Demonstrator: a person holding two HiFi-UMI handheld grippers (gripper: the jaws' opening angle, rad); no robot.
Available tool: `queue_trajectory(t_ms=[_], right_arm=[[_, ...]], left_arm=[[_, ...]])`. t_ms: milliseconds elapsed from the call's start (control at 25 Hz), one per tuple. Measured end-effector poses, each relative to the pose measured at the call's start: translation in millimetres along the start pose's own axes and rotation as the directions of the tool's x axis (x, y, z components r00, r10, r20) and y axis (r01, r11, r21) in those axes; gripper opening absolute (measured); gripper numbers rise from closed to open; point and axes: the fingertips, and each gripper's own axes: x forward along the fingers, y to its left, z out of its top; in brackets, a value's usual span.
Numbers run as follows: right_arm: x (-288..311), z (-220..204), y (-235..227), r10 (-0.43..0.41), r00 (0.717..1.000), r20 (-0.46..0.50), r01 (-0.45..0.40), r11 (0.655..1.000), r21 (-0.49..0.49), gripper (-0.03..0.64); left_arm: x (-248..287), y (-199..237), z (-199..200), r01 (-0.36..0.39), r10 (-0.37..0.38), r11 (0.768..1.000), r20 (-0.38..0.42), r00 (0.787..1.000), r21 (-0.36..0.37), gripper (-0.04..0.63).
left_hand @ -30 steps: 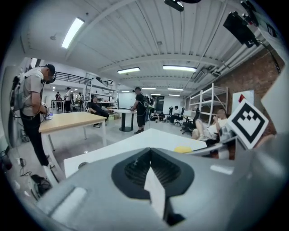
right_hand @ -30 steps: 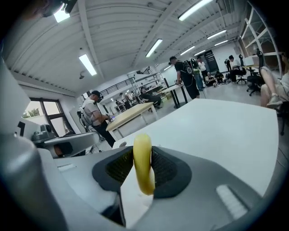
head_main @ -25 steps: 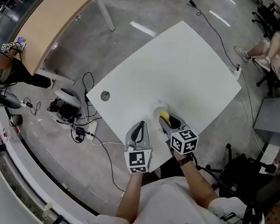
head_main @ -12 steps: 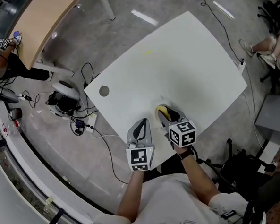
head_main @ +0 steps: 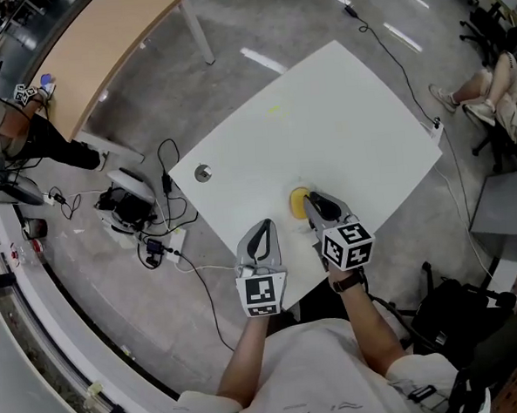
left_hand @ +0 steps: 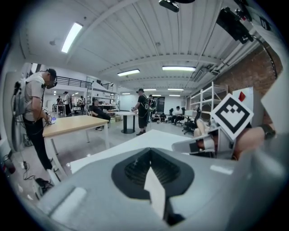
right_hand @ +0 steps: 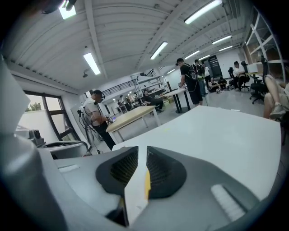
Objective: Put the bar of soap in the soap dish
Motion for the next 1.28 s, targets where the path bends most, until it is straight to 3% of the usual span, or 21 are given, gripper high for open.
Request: queue_trajectory(t_ms=[80,280,400,600,880,1080,1280], right_arm=[[-9,12,19,0.003,0.999,0.051,-0.002,1.000,-0.013,0.024],[-44,64,88,0.063,0.980,0.189,-0.037,0.990,-0.136,0.009],[-80,83,119,0.082,0.962,0.261,-0.031,0.981,-0.192,0.009],[-126,87,151,0.069,0.937,0.343,0.003,0.979,-0.205,0.009],[-187,55,193,0.069,0.927,0.369,0.022,0.972,-0.236,0.009],[-225,57,212,0.131,0.911,0.391,-0.021,0.962,-0.273,0.009],[-272,40,206,0.189,0.909,0.372,-0.068,0.947,-0.315,0.009]], left_arm=[[-13,7,8,-0.001,0.000,1.000,0.030,1.000,0.008,0.000],[-51,4,59,0.047,-0.047,0.999,0.120,0.992,0.005,0.000],[-79,-13,94,0.101,-0.107,0.994,0.194,0.975,0.038,0.000],[-122,-25,126,0.148,-0.166,0.985,0.273,0.948,0.084,0.000],[-189,-42,120,0.159,-0.170,0.985,0.299,0.939,0.061,0.000],[-214,-70,135,0.143,-0.160,0.987,0.340,0.927,0.075,0.000],[-239,-120,125,0.105,-0.119,0.993,0.360,0.925,0.057,0.000]])
